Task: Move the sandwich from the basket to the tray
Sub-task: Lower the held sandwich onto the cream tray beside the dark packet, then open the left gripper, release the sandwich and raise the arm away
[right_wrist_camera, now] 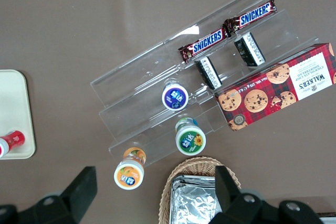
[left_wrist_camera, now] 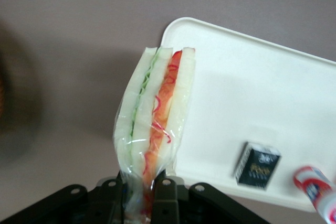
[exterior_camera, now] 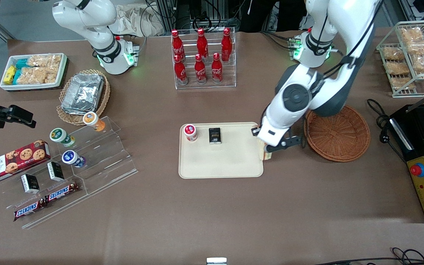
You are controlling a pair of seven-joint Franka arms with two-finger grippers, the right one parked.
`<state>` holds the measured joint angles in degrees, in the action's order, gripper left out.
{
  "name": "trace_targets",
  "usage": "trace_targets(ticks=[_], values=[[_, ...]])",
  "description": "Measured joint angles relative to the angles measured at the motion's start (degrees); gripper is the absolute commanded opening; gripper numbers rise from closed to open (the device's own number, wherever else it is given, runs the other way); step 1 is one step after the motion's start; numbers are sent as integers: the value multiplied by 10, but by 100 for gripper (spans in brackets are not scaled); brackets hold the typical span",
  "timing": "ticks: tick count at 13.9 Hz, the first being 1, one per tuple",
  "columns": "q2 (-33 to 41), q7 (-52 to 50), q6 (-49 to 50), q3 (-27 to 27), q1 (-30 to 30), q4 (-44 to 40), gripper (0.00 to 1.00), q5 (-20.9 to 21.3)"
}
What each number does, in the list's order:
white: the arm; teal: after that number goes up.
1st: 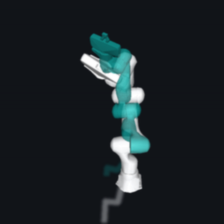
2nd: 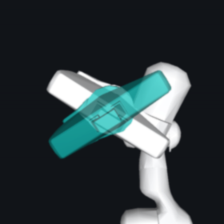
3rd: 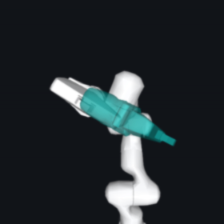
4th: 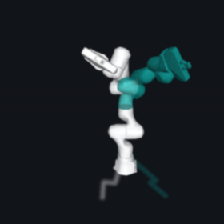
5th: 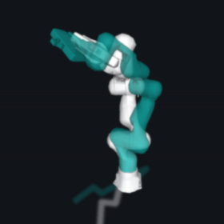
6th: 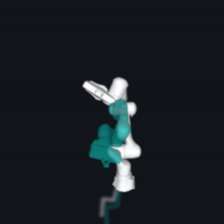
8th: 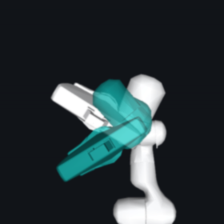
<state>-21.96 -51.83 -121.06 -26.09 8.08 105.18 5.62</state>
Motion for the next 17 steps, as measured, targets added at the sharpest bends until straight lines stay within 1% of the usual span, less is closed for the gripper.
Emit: trace_targets(ticks=[2, 6, 8, 9, 10, 11, 13, 17], values=[[-41, -21, -29, -8, 0, -3, 0, 37], [-84, -22, -55, -9, 9, -11, 0, 88], [-99, -23, -66, -9, 17, -12, 0, 104], [-105, -23, -70, -9, 20, -13, 39, 111], [-109, -23, -71, -9, 22, -13, 98, 121], [-112, -23, -72, -9, 23, -14, 100, 131], [-116, -26, -72, -9, 23, -15, 100, 143], [-116, -34, -71, -9, 23, -21, 100, 146]])
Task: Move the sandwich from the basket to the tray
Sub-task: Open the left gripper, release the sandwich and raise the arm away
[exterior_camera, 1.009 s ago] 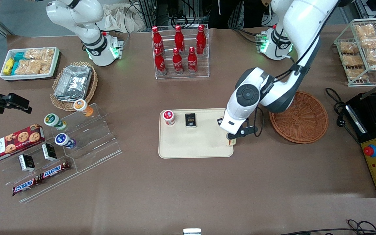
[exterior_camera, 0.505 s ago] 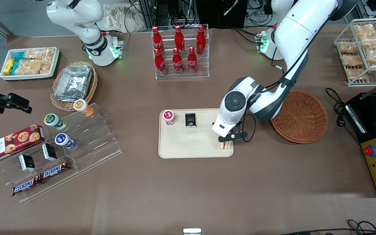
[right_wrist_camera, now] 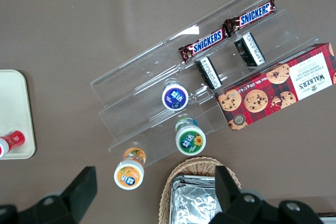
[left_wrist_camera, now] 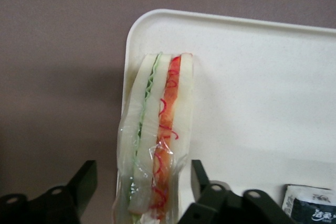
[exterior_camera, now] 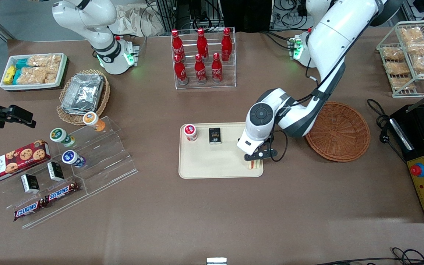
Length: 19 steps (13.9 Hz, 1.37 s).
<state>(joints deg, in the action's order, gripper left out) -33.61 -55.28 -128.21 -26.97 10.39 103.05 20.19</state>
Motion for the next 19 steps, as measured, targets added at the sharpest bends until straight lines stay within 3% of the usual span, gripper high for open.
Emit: trace_targets(ticks=[5, 12, 16, 19], values=[[23, -31, 39, 0, -2, -52, 100, -2], [196, -27, 179, 28, -43, -103, 100, -80], [288, 140, 266, 124, -18, -96, 100, -130], [357, 298, 320, 180, -17, -72, 100, -139]])
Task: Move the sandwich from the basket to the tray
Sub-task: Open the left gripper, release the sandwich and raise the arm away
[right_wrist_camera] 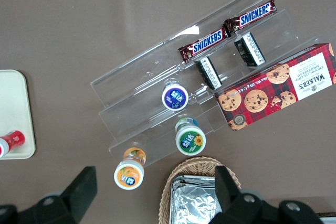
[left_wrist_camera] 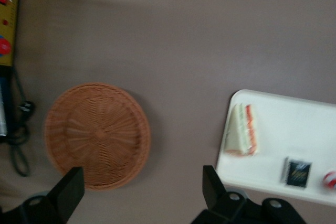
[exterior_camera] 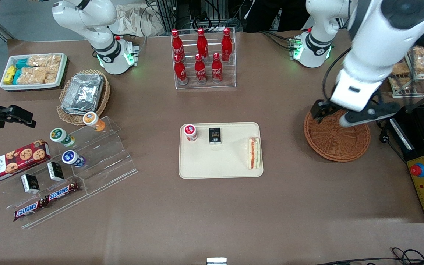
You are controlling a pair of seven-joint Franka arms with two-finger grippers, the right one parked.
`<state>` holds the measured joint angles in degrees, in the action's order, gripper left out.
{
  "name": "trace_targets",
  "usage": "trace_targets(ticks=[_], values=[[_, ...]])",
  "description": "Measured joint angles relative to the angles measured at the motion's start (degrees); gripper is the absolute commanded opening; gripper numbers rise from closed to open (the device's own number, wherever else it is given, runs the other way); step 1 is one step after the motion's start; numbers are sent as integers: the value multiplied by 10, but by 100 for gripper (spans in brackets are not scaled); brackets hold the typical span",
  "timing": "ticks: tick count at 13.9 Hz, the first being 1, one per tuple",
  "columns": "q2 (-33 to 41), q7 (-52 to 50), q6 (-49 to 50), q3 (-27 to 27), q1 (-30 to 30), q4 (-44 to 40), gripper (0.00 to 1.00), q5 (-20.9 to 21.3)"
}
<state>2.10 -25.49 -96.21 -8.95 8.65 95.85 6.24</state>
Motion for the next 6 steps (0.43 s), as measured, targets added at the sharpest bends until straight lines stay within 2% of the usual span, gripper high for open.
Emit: trace_targets(ticks=[3, 6], values=[[46, 128, 36, 59, 0, 15, 100, -21], [50, 180, 57, 97, -2, -3, 100, -46]])
